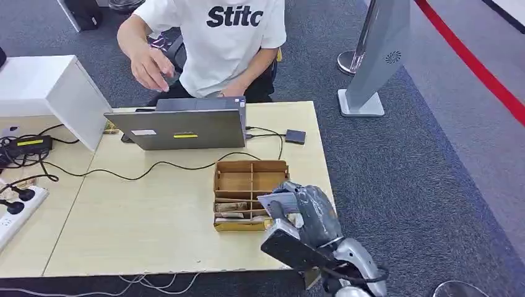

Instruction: Pass the card to the sensor for recognition and then transmit it.

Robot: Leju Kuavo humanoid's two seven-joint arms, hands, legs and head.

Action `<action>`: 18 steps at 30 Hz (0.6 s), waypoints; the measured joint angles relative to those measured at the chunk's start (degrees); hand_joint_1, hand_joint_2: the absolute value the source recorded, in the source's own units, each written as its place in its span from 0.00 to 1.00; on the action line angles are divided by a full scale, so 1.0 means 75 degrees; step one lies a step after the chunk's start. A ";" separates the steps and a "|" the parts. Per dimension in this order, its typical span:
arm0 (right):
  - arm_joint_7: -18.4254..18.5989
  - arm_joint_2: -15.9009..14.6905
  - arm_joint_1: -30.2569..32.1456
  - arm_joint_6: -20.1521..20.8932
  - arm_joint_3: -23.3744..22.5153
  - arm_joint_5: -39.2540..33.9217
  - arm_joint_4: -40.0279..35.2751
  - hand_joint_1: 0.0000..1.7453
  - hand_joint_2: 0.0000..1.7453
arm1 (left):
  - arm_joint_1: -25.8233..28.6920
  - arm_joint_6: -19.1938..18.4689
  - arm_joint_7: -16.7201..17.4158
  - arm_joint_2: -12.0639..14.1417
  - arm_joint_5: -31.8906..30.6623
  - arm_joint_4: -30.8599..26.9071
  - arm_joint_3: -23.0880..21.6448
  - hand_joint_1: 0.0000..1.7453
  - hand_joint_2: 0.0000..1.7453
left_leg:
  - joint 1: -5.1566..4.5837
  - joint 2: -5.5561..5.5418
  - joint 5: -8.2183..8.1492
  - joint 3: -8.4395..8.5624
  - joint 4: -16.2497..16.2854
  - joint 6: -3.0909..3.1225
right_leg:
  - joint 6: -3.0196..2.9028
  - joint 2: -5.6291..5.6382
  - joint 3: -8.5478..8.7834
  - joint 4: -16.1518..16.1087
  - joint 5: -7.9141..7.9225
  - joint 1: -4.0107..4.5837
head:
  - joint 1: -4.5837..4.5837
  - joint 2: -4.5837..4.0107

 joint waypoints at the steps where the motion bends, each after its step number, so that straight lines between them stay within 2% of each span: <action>1: 0.0131 0.0050 -0.0248 0.0149 0.0029 -0.0332 0.0233 1.00 1.00 | -0.0013 -0.0003 -0.0003 0.0012 -0.0055 0.0003 -0.0023 0.00 1.00 | 0.0000 0.0000 0.0005 -0.0001 0.0000 0.0007 | 0.0001 -0.0001 0.0000 0.0001 0.0002 0.0000 | -0.0003 0.0000; 4: 0.0311 0.0221 -0.0923 0.0346 0.0070 -0.0983 0.0992 1.00 1.00 | -0.0033 -0.0011 -0.0023 0.0064 -0.0139 0.0009 -0.0122 0.00 1.00 | 0.0000 -0.0004 0.0013 -0.0001 0.0000 0.0000 | 0.0002 -0.0005 0.0000 0.0003 0.0006 0.0000 | -0.0003 0.0000; 11: 0.0862 0.0583 -0.2044 0.0367 0.0070 -0.1185 0.2427 1.00 1.00 | -0.0059 -0.0032 -0.0099 0.0160 -0.0248 0.0055 -0.0219 0.00 1.00 | -0.0001 -0.0003 0.0013 -0.0003 0.0000 0.0000 | 0.0002 -0.0004 -0.0004 0.0005 0.0007 0.0000 | -0.0003 0.0000; 18: 0.0917 0.0737 -0.2424 0.0367 0.0061 -0.1272 0.3117 1.00 1.00 | -0.0061 -0.0032 -0.0114 0.0201 -0.0259 0.0087 -0.0256 0.00 1.00 | -0.0001 -0.0005 0.0011 -0.0005 0.0000 0.0000 | 0.0002 -0.0002 -0.0007 0.0005 0.0007 -0.0001 | 0.0000 0.0000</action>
